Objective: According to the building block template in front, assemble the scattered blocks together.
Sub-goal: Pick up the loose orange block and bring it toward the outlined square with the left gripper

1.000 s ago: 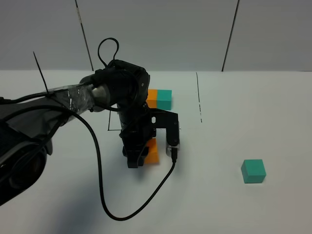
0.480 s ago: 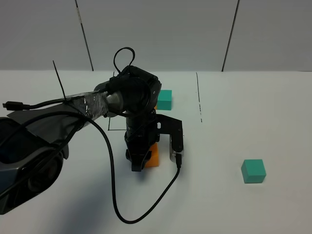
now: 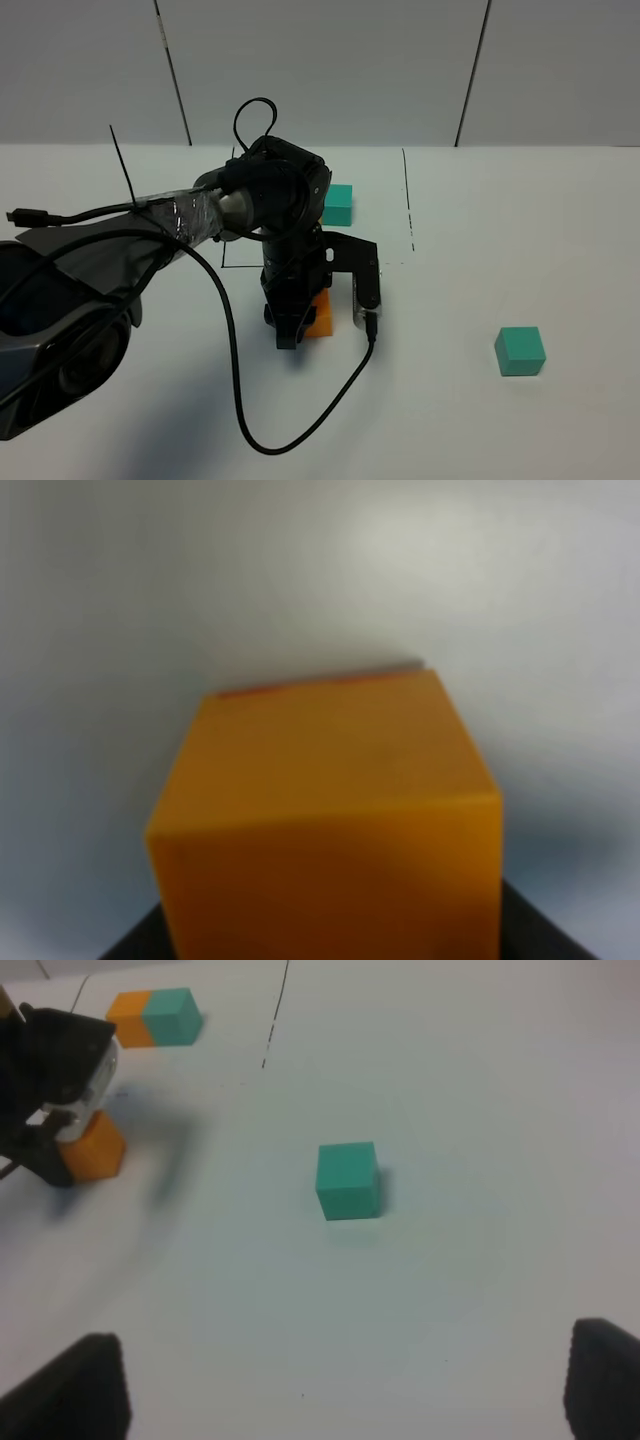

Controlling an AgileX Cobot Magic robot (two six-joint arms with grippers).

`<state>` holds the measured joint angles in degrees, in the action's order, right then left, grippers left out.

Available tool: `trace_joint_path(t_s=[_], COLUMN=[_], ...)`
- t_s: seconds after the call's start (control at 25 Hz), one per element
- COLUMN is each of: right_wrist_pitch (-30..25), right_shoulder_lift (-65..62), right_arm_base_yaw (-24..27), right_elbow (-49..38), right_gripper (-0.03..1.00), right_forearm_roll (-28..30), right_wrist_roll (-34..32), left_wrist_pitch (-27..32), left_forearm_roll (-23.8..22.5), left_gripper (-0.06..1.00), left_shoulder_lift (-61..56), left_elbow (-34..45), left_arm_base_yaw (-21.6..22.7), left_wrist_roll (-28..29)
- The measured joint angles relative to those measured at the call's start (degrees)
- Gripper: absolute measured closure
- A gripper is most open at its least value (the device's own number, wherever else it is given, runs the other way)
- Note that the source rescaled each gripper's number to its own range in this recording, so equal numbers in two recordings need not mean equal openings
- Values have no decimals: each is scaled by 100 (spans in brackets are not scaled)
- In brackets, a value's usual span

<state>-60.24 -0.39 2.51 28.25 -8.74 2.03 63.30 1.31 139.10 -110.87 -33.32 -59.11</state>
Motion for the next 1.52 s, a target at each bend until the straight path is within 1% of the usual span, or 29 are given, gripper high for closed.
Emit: trace_joint_path(t_s=[0.68,0.72,0.76,0.84,0.96,1.04,1.08,1.16,1.24,1.32,1.4,1.52], right_wrist_pitch=[0,0,0,0,0,0,0,0,0,0,0,0], right_shoulder_lift=[0,0,0,0,0,0,0,0,0,0,0,0], right_arm_base_yaw=[0,0,0,0,0,0,0,0,0,0,0,0], right_elbow=[0,0,0,-4,-4,-4,-4,-4,-4,-4,-4,-4], right_gripper=[22,22,22,22,22,22,22,22,22,22,22,22], right_forearm_roll=[0,0,0,0,0,0,0,0,0,0,0,0], right_wrist_roll=[0,0,0,0,0,0,0,0,0,0,0,0], left_wrist_pitch=[3,3,-6,-41,-109,-148,-162,-175,-179,-149,54,464], left_forearm_roll=[-6,-6,-6,-6,-6,-24,-48,-90,-131,-131,-131,-174], left_gripper=[94,93,89,70,28,6,-1,-5,-6,-5,-5,-4], left_shoulder_lift=[36,36,36,36,36,36,36,36,36,30,1,-92], left_elbow=[-42,-42,-42,-42,-52,-52,-52,-52,-52,-52,-52,-41], left_arm_base_yaw=[0,0,0,0,0,0,-4,-6,-6,-6,-6,-6], left_wrist_roll=[0,0,0,0,41,119,135,161,269,501,738,939])
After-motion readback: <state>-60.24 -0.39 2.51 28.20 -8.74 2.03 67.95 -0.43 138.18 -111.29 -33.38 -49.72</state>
